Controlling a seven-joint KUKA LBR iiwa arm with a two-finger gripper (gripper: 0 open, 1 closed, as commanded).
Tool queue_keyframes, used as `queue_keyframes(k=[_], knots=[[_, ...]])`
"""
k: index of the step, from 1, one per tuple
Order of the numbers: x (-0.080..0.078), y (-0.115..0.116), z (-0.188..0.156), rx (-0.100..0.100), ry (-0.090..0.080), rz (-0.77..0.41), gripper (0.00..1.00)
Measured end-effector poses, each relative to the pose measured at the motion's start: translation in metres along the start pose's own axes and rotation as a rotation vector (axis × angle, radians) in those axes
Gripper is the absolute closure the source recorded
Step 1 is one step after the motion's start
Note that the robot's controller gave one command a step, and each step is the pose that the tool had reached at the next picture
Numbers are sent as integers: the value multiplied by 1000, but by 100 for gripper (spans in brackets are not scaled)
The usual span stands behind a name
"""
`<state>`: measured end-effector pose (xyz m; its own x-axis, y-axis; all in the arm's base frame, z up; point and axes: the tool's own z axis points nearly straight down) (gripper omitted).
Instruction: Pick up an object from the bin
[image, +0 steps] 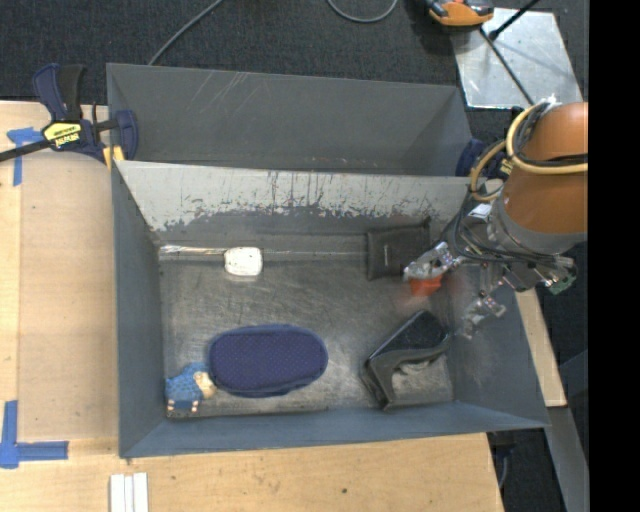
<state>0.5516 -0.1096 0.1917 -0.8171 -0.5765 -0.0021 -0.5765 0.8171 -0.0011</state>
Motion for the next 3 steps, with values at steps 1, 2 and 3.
queue_keyframes(k=[1, 2, 3], knots=[[19, 33, 116, -6, 4, -41, 0], [16, 30, 111, 2, -3, -40, 100], [12, 30, -25, 2, -2, 6, 100]])
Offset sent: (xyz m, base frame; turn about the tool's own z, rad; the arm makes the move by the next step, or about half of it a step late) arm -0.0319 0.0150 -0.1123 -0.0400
